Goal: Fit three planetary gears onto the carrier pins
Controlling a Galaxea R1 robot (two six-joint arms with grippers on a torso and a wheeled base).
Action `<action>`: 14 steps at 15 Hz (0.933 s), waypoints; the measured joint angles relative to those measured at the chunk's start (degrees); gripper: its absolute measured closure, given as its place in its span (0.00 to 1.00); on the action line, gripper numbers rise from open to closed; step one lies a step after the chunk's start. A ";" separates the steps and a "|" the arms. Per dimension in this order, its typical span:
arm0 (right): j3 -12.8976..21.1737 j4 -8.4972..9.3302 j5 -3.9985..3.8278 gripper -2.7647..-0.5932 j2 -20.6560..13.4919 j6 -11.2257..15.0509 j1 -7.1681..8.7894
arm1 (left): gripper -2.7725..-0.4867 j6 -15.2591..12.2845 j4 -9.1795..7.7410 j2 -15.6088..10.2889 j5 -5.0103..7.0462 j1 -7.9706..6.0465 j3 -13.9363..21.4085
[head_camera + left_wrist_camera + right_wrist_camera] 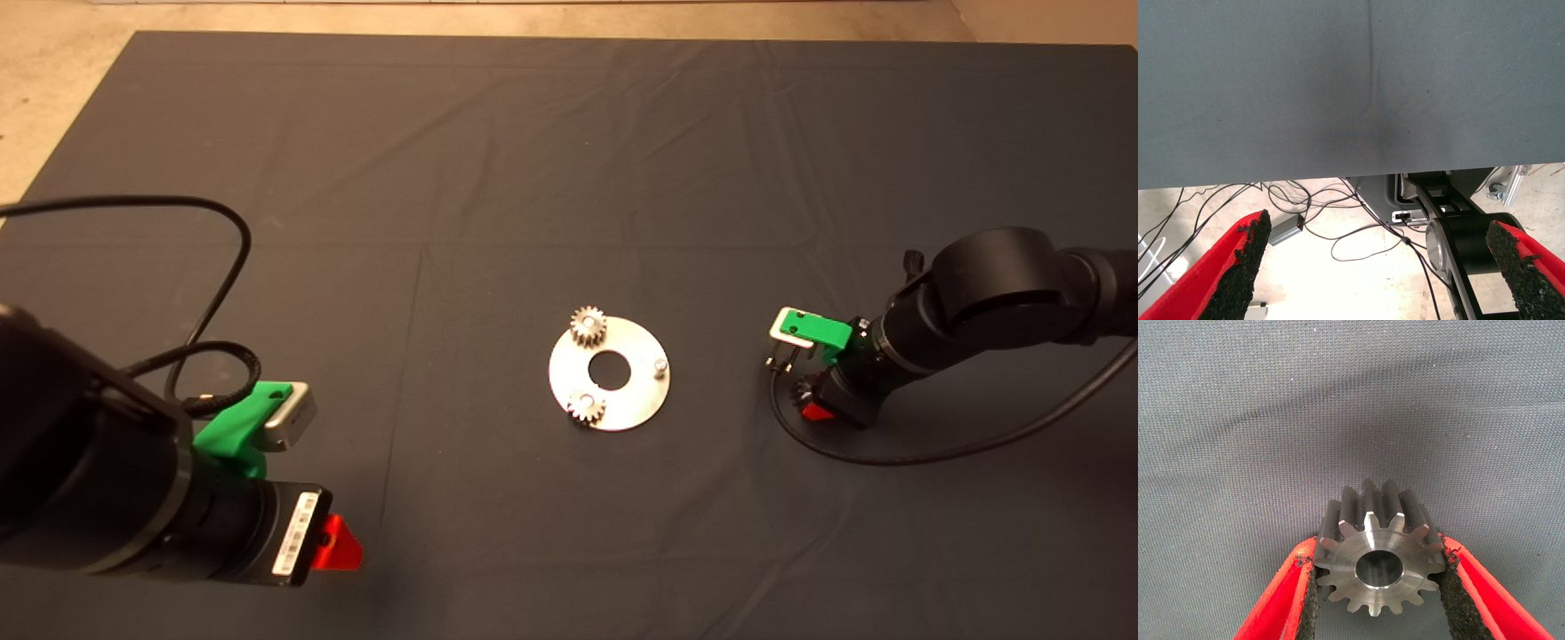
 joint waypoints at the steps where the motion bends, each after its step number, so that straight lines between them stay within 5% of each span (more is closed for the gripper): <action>1: 0.00 0.00 0.00 0.75 0.00 0.02 0.00 | 0.20 -0.01 -0.04 0.00 0.00 0.00 0.02; 10: -0.10 -0.14 -0.11 0.78 0.02 1.18 0.20 | 0.20 -0.02 -0.16 0.00 0.00 0.00 0.02; 14: 2.60 0.06 -0.35 0.78 0.15 4.13 5.10 | 0.20 -0.06 -0.22 -0.05 0.02 0.51 0.04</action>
